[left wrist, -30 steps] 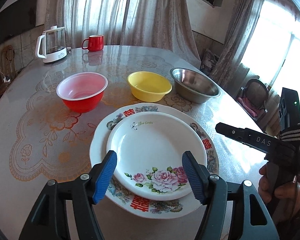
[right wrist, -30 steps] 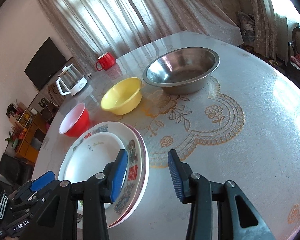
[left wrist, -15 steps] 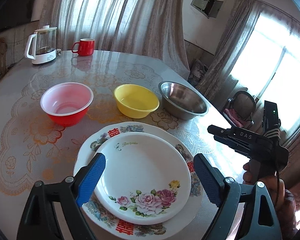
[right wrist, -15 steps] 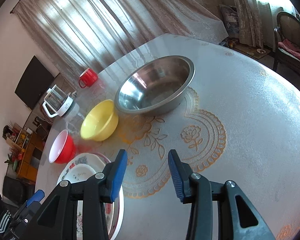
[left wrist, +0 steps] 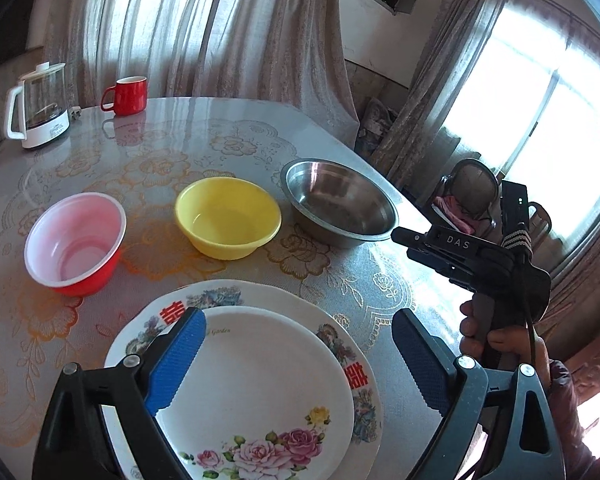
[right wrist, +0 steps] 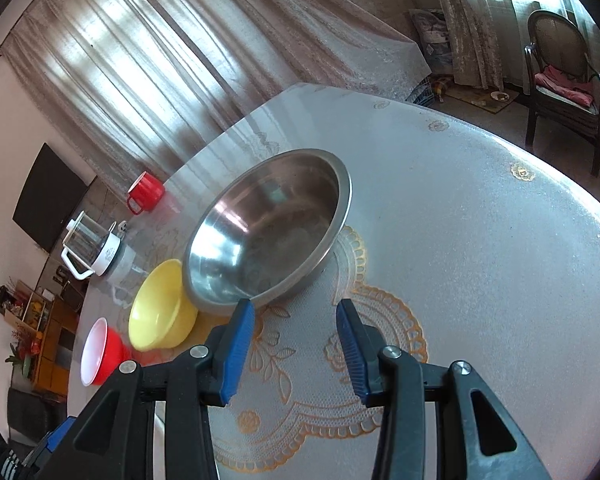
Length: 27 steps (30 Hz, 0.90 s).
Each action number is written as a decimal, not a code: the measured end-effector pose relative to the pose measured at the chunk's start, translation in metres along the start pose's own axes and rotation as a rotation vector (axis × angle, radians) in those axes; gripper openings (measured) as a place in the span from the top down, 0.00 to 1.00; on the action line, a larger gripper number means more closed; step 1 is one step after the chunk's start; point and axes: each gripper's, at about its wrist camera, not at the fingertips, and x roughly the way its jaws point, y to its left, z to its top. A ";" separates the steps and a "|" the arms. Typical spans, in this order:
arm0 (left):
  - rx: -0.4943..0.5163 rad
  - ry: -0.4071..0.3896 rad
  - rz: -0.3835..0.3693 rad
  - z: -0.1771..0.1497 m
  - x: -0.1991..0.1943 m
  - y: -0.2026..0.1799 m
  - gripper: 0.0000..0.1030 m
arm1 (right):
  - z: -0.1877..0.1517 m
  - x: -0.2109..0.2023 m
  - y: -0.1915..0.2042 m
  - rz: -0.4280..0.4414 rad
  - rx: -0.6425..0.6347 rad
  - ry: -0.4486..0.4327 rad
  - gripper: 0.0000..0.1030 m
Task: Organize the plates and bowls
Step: 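Grip the rim of the stainless steel bowl with the right gripper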
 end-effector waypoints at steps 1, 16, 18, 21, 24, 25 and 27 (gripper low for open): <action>0.005 0.011 -0.002 0.003 0.005 -0.002 0.08 | 0.004 0.002 -0.001 -0.005 0.004 -0.003 0.59; 0.010 0.080 -0.033 0.049 0.071 -0.010 0.44 | 0.041 0.022 -0.008 -0.055 -0.002 -0.043 0.59; 0.019 0.092 -0.036 0.054 0.080 -0.015 0.51 | 0.046 0.028 -0.009 -0.062 0.000 -0.040 0.63; 0.008 0.123 -0.057 0.060 0.096 -0.019 0.58 | 0.052 0.037 -0.009 -0.077 -0.009 -0.033 0.66; -0.004 0.146 -0.083 0.066 0.113 -0.023 0.58 | 0.055 0.044 -0.008 -0.096 -0.028 -0.029 0.71; -0.001 0.146 -0.089 0.067 0.117 -0.026 0.58 | 0.055 0.046 -0.008 -0.101 -0.032 -0.025 0.72; 0.022 0.144 -0.062 0.070 0.124 -0.033 0.57 | 0.057 0.050 -0.008 -0.105 -0.041 -0.015 0.75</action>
